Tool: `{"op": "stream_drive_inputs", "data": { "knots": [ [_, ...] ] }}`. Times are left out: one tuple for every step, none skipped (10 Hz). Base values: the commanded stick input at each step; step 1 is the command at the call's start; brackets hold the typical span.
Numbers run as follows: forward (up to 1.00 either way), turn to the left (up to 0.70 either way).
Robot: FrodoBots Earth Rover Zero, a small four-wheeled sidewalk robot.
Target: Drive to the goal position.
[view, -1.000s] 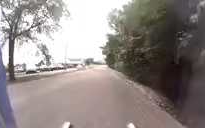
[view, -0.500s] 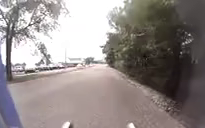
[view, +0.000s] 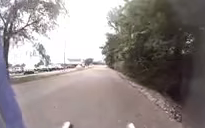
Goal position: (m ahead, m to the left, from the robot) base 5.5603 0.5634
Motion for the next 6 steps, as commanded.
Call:
{"op": "stream_drive_inputs", "data": {
  "knots": [
    [0.60, 0.00],
    [0.60, 0.00],
    [0.60, 0.00],
    [0.60, 0.00],
    [0.60, 0.00],
    [0.60, 0.00]
  ]
}}
